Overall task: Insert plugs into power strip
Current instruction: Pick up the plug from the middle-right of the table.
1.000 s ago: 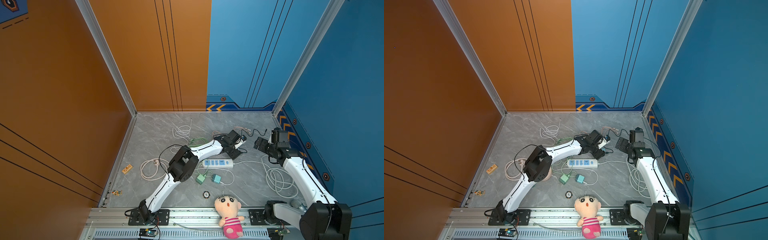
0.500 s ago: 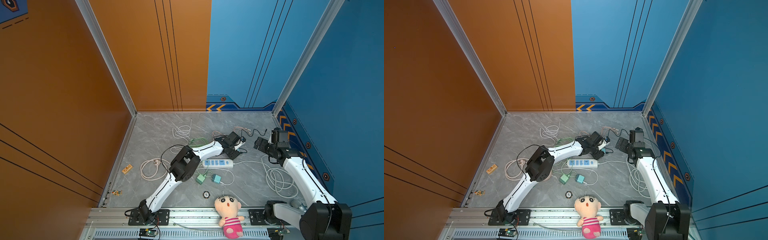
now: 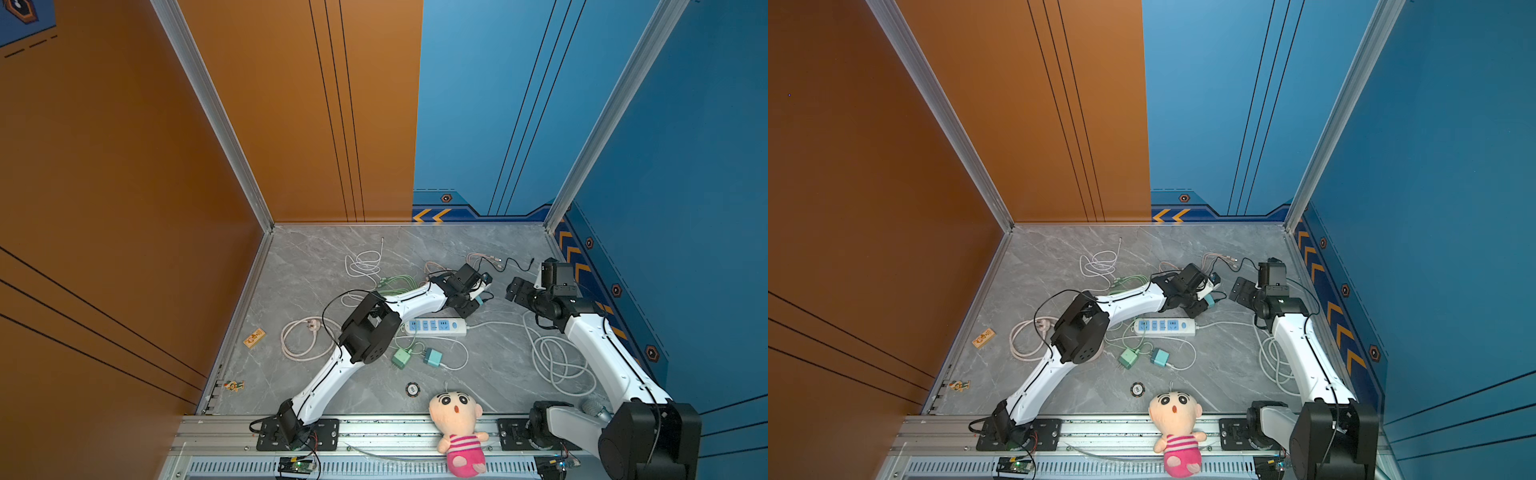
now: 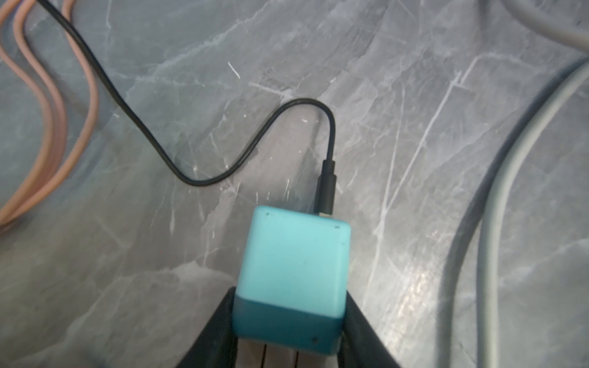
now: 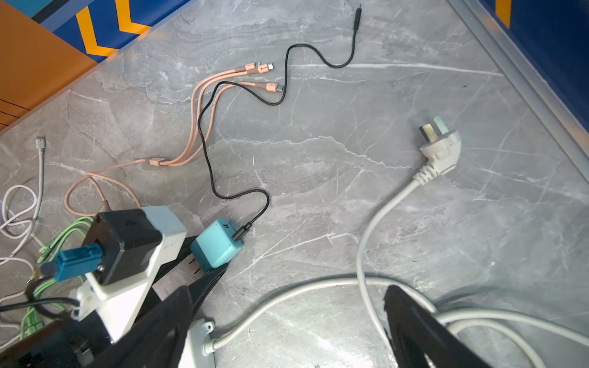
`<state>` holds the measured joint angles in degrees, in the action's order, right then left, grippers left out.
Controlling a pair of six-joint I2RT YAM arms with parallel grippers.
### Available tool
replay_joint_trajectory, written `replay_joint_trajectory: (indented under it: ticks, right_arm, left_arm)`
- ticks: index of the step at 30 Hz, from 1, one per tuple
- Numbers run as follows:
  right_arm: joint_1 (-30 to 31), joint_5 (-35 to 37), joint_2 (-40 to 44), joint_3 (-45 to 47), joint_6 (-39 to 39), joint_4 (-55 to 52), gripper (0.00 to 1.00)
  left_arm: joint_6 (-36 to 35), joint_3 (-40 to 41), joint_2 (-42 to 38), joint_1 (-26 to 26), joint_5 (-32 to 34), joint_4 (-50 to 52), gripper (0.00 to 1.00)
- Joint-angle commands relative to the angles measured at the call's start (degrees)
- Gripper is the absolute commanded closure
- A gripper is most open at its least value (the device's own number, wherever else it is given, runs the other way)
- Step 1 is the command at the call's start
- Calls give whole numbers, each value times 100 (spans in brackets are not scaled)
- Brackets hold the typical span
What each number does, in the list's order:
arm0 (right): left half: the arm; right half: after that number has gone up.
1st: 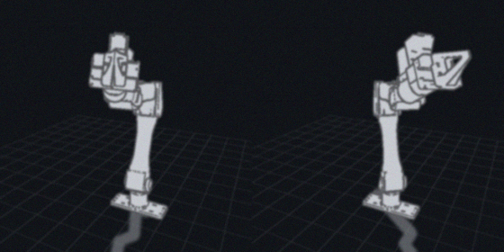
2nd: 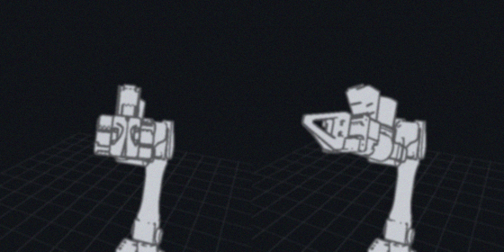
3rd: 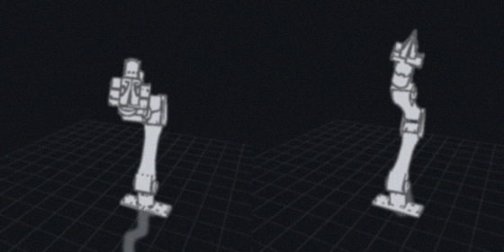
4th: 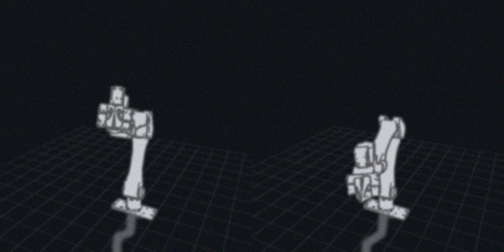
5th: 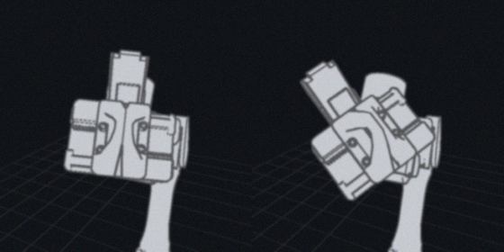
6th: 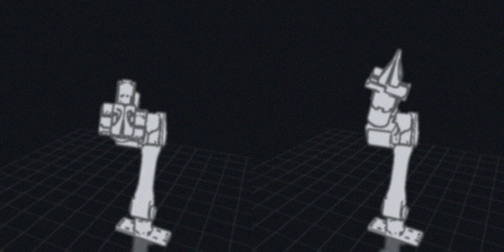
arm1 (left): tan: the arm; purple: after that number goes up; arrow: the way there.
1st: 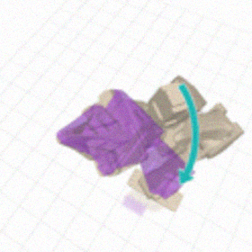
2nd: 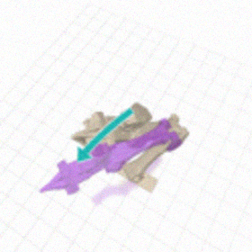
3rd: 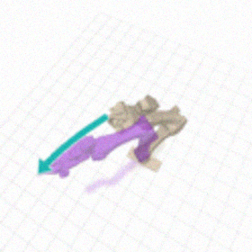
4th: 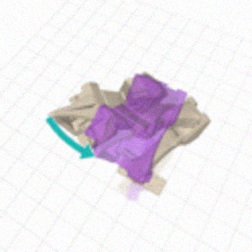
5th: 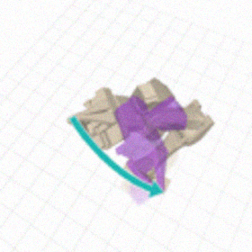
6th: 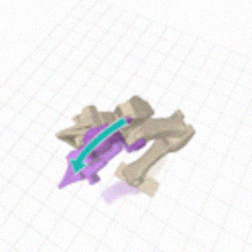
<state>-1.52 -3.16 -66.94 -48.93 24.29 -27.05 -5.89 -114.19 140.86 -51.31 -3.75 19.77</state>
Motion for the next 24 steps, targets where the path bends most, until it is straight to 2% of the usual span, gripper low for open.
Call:
replay_joint_trajectory:
  ticks: [1,7,10,13,19,24]
  right_arm:
    - [-15,-246,18,98,85,-59,5]
    - [-30,-385,102,164,28,-47,6]
    - [-24,-879,169,239,-198,203,7]
    - [2,-1326,200,331,-267,438,8]
    - [121,-1471,77,322,-173,470,9]
    - [183,-1908,-149,306,-8,693,10]
  left_arm:
    - [200,448,-302,105,-261,-456,69]
    - [513,1147,-800,307,-693,-1273,69]
    - [423,1482,-1094,348,-796,-1528,68]
    - [303,1607,-1247,375,-974,-1563,68]
    - [484,1988,-1567,436,-1317,-2020,67]
    - [538,2112,-1689,413,-1447,-2122,68]
